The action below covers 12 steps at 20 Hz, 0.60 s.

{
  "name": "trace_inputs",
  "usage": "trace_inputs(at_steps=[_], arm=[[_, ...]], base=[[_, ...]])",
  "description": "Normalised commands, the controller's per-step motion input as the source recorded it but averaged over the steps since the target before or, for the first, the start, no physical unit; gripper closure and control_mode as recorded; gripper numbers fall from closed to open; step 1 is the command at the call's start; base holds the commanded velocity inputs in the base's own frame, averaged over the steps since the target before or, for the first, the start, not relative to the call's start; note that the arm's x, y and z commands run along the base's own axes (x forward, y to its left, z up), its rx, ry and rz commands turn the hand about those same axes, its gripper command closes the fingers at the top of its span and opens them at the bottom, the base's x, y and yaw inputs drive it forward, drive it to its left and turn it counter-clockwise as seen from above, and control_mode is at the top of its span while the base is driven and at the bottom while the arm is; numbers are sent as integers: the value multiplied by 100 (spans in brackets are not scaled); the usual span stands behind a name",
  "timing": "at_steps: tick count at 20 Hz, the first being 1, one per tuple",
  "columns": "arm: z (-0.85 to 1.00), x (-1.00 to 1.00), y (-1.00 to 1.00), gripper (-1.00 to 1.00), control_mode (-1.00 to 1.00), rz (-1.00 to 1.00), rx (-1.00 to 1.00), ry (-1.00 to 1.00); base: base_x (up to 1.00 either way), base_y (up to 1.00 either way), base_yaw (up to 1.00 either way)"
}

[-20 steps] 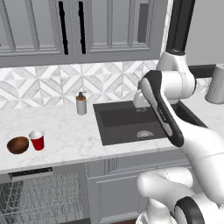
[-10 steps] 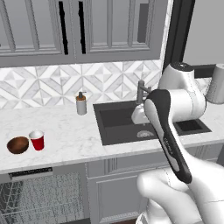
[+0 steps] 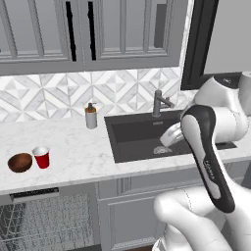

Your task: Pick up the cup and bowl from the counter, place them in the dishwasher, and close the dishwasher door.

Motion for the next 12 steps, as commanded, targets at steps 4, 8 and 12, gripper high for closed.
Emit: trace_inputs(at_steps=[4,8,12], arm=[[-8,7,-5,-100,-100,61,0,-11],[0,53,3,-100,-100,-27,0,3],[0,65,3,-100,-100,-29,0,8]], base=[[0,0,0],[0,0,0],[0,0,0]])
